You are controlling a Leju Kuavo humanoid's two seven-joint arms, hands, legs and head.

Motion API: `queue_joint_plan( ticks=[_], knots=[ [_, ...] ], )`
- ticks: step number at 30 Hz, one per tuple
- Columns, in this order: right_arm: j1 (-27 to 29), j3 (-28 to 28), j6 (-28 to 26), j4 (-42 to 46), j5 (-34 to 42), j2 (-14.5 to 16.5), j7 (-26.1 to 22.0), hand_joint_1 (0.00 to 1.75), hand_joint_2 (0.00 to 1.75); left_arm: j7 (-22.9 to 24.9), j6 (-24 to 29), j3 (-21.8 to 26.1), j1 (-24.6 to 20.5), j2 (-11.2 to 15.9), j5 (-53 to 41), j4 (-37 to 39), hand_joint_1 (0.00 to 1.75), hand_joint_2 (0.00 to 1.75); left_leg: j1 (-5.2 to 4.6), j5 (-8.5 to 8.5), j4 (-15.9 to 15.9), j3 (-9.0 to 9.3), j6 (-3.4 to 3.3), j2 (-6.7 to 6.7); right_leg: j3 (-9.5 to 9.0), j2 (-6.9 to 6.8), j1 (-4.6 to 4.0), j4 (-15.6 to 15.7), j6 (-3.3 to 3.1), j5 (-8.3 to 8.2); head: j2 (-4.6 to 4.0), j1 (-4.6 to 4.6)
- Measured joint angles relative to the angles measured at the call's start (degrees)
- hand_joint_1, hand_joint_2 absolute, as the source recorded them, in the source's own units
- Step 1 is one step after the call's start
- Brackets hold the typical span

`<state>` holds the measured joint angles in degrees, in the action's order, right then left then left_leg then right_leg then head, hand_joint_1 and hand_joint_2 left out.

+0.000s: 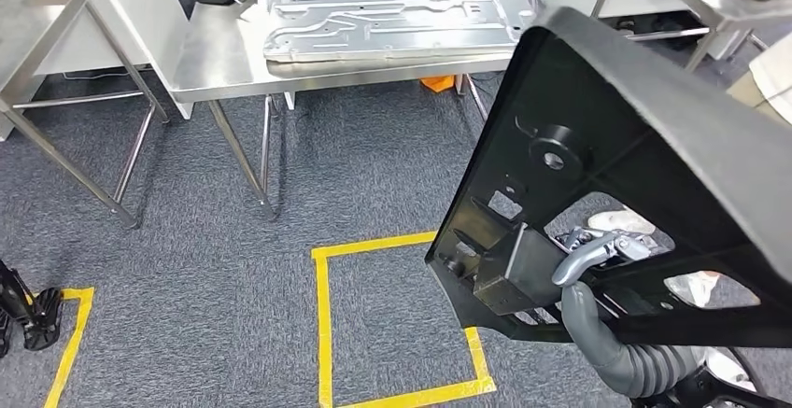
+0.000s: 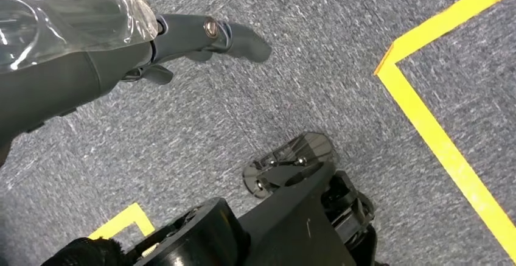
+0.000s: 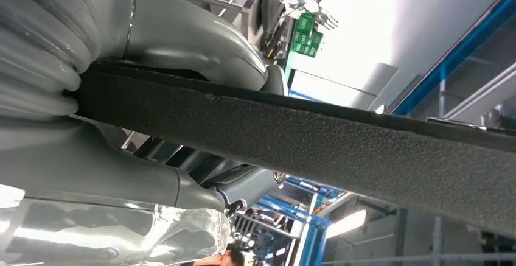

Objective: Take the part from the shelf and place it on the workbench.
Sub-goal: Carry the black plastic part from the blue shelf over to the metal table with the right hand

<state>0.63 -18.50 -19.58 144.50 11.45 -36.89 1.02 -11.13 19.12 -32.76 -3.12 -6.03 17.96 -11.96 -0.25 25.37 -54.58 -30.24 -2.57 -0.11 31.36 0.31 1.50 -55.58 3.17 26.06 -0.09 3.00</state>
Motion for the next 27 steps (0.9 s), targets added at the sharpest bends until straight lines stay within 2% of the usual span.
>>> queue_joint_plan(
  ticks=[2, 3, 4, 6, 7, 8, 9, 10, 12, 13, 14, 17, 18, 19, 21, 22, 23, 24, 25, 26, 27],
  knots=[
    [0.0, 0.0, 0.0, 0.0, 0.0, 0.0, 0.0, 1.75, 1.75, 0.0, 0.0, 0.0, 0.0, 0.0, 0.1, 0.0, 0.0, 1.75, 0.21, 0.4, -0.5, -0.31, 0.53, 0.01, 0.15, 0.02, 0.02, 0.1, -0.72, -0.21, 0.0, -0.02],
    [-0.1, 0.0, 0.0, 0.0, 0.0, 0.0, 0.0, 1.75, 1.75, 0.0, 0.0, 0.0, -0.1, 0.0, 0.1, 0.0, 0.0, 1.75, 0.3, 1.33, -1.9, -0.95, 0.83, -0.01, 0.15, 0.01, 0.06, 0.1, -1.04, -0.29, 0.0, -0.04],
    [-0.1, 0.0, 0.0, 0.0, 0.0, 0.0, 0.0, 1.75, 1.75, 0.0, 0.0, 0.0, -0.1, 0.0, 0.1, 0.0, 0.0, 1.75, 0.41, 2.85, -4.6, -2.18, 1.15, -0.02, 0.16, -0.02, 0.11, 0.2, -1.29, -0.35, 0.0, -0.05],
    [-0.1, 0.0, 0.0, 0.0, 0.0, 0.0, 0.0, 1.75, 1.75, 0.0, 0.0, 0.0, -0.2, 0.0, 0.1, 0.0, 0.0, 1.75, 0.53, 6.44, -12.7, -5.96, 1.58, -0.04, 0.25, -0.06, 0.06, 0.2, -1.56, -0.35, 0.0, -0.07],
    [-0.1, 0.0, 0.0, 0.0, 0.0, 0.1, 0.0, 1.75, 1.75, 0.0, 0.0, 0.0, -0.3, 0.0, 0.1, 0.0, 0.0, 1.75, 0.56, 7.49, -16.2, -7.63, 1.66, -0.04, 0.27, -0.05, 0.03, 0.2, -1.61, -0.35, 0.0, -0.05],
    [-0.1, 0.0, 0.0, 0.0, 0.0, 0.1, 0.0, 1.75, 1.75, 0.0, 0.0, 0.0, -0.3, 0.0, 0.1, 0.0, 0.0, 1.75, 0.57, 7.54, -17.7, -8.45, 1.62, -0.04, 0.24, -0.02, 0.0, 0.2, -1.62, -0.33, 0.0, -0.05],
    [-0.1, -0.1, 0.0, 0.0, 0.0, 0.1, 0.0, 1.75, 1.75, 0.0, 0.0, 0.0, -0.4, 0.0, 0.1, 0.0, 0.0, 1.75, 0.56, 6.53, -16.9, -8.17, 1.48, -0.05, 0.16, 0.04, -0.02, 0.2, -1.61, -0.32, 0.0, -0.06],
    [-0.1, -0.1, 0.0, 0.0, 0.0, 0.1, 0.0, 1.75, 1.75, 0.0, 0.0, 0.0, -0.4, 0.0, 0.2, 0.0, 0.0, 1.75, 0.53, 4.68, -13.9, -6.78, 1.22, -0.07, 0.06, 0.13, -0.05, 0.2, -1.59, -0.31, 0.0, -0.07],
    [-0.1, -0.1, 0.0, 0.0, 0.0, 0.1, 0.0, 1.75, 1.75, 0.0, 0.0, 0.0, -0.3, 0.0, 0.2, 0.0, 0.0, 1.75, 0.32, 1.04, -5.3, -2.9, 0.48, -0.12, -0.07, 0.33, -0.19, 0.1, -1.45, -0.23, 0.0, -0.07],
    [-0.1, -0.1, 0.0, 0.0, 0.0, 0.1, 0.0, 1.75, 1.75, 0.0, 0.0, 0.0, -0.3, 0.0, 0.2, 0.0, 0.0, 1.75, 0.17, 0.08, -2.3, -1.57, 0.21, -0.16, -0.02, 0.41, -0.27, 0.1, -1.28, -0.21, 0.0, -0.04],
    [-0.1, -0.1, 0.0, 0.0, 0.0, 0.1, 0.0, 1.75, 1.75, 0.1, 0.0, 0.0, -0.2, 0.0, 0.2, 0.0, 0.0, 1.75, -0.01, -0.17, -0.7, -1.0, 0.0, -0.17, 0.06, 0.45, -0.31, 0.2, -1.01, -0.19, 0.0, -0.03],
    [-0.2, -0.1, 0.0, 0.0, 0.0, 0.1, 0.0, 1.75, 1.75, 0.1, 0.0, 0.0, -0.2, 0.0, 0.2, 0.0, 0.0, 1.75, -0.11, -0.37, 0.2, -0.76, -0.71, -0.23, 0.08, 0.4, -0.18, 0.3, 0.05, -0.1, 0.0, -0.01],
    [-0.2, 0.0, 0.0, 0.0, 0.0, 0.1, 0.0, 1.75, 1.75, 0.1, 0.0, 0.0, -0.1, 0.0, 0.2, 0.0, 0.0, 1.75, 0.02, -0.62, 0.6, -0.49, -1.05, -0.22, 0.46, 0.34, -0.15, -0.6, 0.28, 0.56, 0.0, 0.04],
    [-0.3, 0.0, 0.0, 0.0, -0.1, 0.1, 0.0, 1.75, 1.75, 0.1, 0.0, 0.0, -0.1, 0.0, 0.2, 0.0, 0.0, 1.75, 0.17, -0.83, 0.9, -0.23, -1.36, -0.19, 1.45, 0.29, -0.17, -2.8, 0.43, 1.84, 0.0, 0.12],
    [-0.3, 0.0, 0.0, 0.0, -0.1, 0.0, 0.0, 1.75, 1.75, 0.1, 0.0, 0.0, 0.0, 0.0, 0.3, 0.0, 0.0, 1.75, 0.16, -0.84, 1.1, -0.04, -1.76, -0.1, 5.16, 0.24, -0.15, -10.3, 0.59, 5.36, 0.0, 0.22],
    [-0.3, 0.0, 0.0, 0.0, -0.1, 0.0, 0.0, 1.75, 1.75, 0.1, 0.0, 0.0, 0.0, 0.0, 0.3, 0.0, 0.0, 1.75, 0.09, -0.76, 1.1, 0.01, -1.86, -0.09, 7.1, 0.23, -0.14, -13.9, 0.69, 6.54, 0.0, 0.24],
    [-0.3, 0.0, 0.0, 0.0, -0.1, 0.1, 0.0, 1.75, 1.75, 0.1, 0.0, 0.0, 0.1, 0.0, 0.3, 0.0, 0.0, 1.75, 0.03, -0.64, 1.0, 0.11, -1.91, -0.09, 8.31, 0.22, -0.12, -15.9, 0.78, 6.69, 0.0, 0.22],
    [-0.3, 0.0, 0.0, 0.0, -0.1, 0.0, 0.0, 1.75, 1.75, 0.1, 0.0, 0.0, 0.1, 0.0, 0.4, 0.0, 0.0, 1.75, 0.0, -0.47, 1.0, 0.28, -1.91, -0.11, 8.38, 0.21, -0.12, -15.6, 0.83, 5.68, 0.0, 0.23],
    [-0.3, 0.0, 0.0, 0.0, -0.1, 0.0, 0.0, 1.75, 1.75, 0.1, 0.0, 0.0, 0.1, 0.0, 0.4, 0.0, 0.0, 1.75, 0.01, -0.25, 1.0, 0.56, -1.82, -0.15, 7.26, 0.16, -0.1, -12.9, 0.86, 3.75, 0.0, 0.23],
    [-0.3, 0.0, 0.0, 0.0, -0.1, 0.0, 0.0, 1.75, 1.75, 0.1, 0.0, 0.0, 0.1, 0.0, 0.5, 0.0, 0.0, 1.75, 0.03, 0.03, 0.9, 0.88, -1.67, -0.19, 5.29, 0.05, -0.08, -8.8, 0.87, 1.45, 0.0, 0.24],
    [-0.3, 0.0, 0.0, 0.0, -0.1, 0.0, 0.0, 1.75, 1.75, 0.1, 0.0, 0.0, 0.1, 0.0, 0.6, 0.0, 0.0, 1.75, -0.08, 0.39, 0.8, 1.16, -1.41, -0.22, 3.26, -0.06, -0.15, -4.6, 0.8, -0.13, 0.0, 0.24]
  ],
)
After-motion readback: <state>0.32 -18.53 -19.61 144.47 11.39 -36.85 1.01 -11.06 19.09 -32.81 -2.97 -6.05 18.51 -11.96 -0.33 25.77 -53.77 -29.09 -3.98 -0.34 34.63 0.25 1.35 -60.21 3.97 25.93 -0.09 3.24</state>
